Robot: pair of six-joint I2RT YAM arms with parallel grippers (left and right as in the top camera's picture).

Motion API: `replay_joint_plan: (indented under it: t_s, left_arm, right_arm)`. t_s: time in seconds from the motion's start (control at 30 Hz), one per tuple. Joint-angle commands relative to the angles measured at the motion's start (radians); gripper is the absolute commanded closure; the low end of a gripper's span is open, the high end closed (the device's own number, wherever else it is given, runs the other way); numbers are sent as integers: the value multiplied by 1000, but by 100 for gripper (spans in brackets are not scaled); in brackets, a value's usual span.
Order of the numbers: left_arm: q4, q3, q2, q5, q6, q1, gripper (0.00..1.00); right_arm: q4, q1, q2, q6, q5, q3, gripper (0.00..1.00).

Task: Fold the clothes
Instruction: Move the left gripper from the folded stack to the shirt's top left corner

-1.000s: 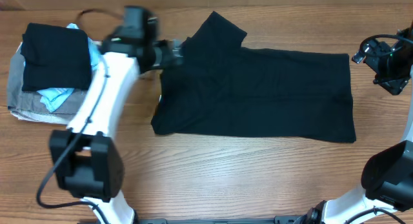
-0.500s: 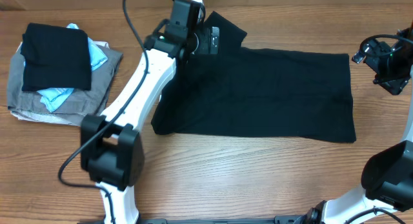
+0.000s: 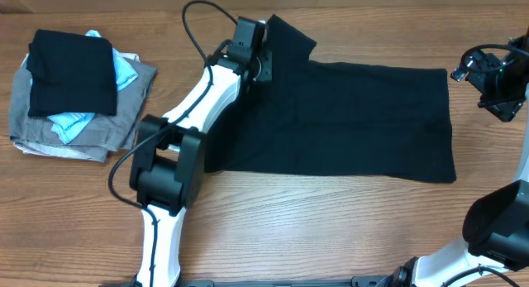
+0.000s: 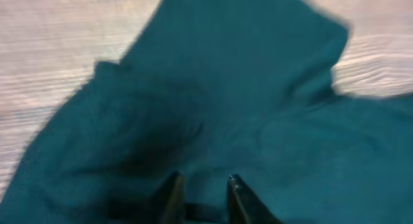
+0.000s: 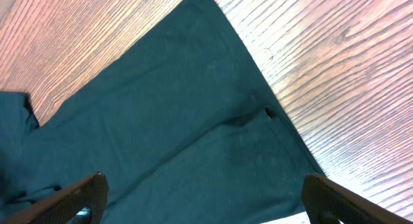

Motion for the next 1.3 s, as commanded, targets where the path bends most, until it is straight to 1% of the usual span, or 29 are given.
replay_joint_plan:
  t_s: [0.0, 0.13, 0.23, 0.27, 0.43, 0.57, 0.73, 0.83, 0.93, 0.97, 1.0, 1.03, 1.07, 1.1, 1.17, 1.23, 1.27]
  left_arm:
    - [-5, 18, 61, -6, -1, 6, 78]
    - [-34, 18, 90, -5, 1, 8, 81]
    - [-71, 18, 93, -6, 1, 10, 79]
    - [-90, 18, 93, -6, 0, 10, 82]
    - [-226, 18, 93, -5, 0, 10, 86]
    - [-351, 18, 93, -6, 0, 10, 87]
    - [-461, 17, 93, -6, -20, 9, 89]
    - [-497, 18, 92, -6, -41, 10, 89]
    - [-495, 45, 66, -6, -40, 13, 89]
    - [-498, 74, 49, -5, -40, 16, 88]
    - [-501, 100, 35, -4, -40, 18, 84]
    - [-504, 138, 16, -5, -40, 21, 79]
    - [-512, 213, -13, -5, -37, 23, 72]
    - [-514, 238, -20, -5, -30, 24, 71]
    - [-526, 349, -43, -5, 12, 24, 64]
    - [-532, 459, -50, -5, 55, 24, 51]
    - [-532, 518, -50, -2, 74, 24, 48]
  right_arm:
    - [5, -3, -1, 2, -1, 0, 0]
    - [5, -3, -1, 1, -1, 0, 0]
    - [5, -3, -1, 1, -1, 0, 0]
    - [5, -3, -1, 1, -1, 0, 0]
    - [5, -3, -1, 1, -1, 0, 0]
    - [5, -3, -1, 1, -1, 0, 0]
    - [5, -3, -1, 1, -1, 0, 0]
    - [5, -3, -1, 1, -1, 0, 0]
    - [5, -3, -1, 2, -1, 0, 0]
    - [5, -3, -1, 1, -1, 0, 0]
    - [5, -3, -1, 1, -1, 0, 0]
    - [5, -3, -1, 1, -1, 0, 0]
    - [5, -3, -1, 2, -1, 0, 0]
    - [5, -3, -1, 1, -1, 0, 0]
    - [5, -3, -1, 2, -1, 0, 0]
    - [5, -3, -1, 1, -1, 0, 0]
    - [5, -3, -1, 1, -1, 0, 0]
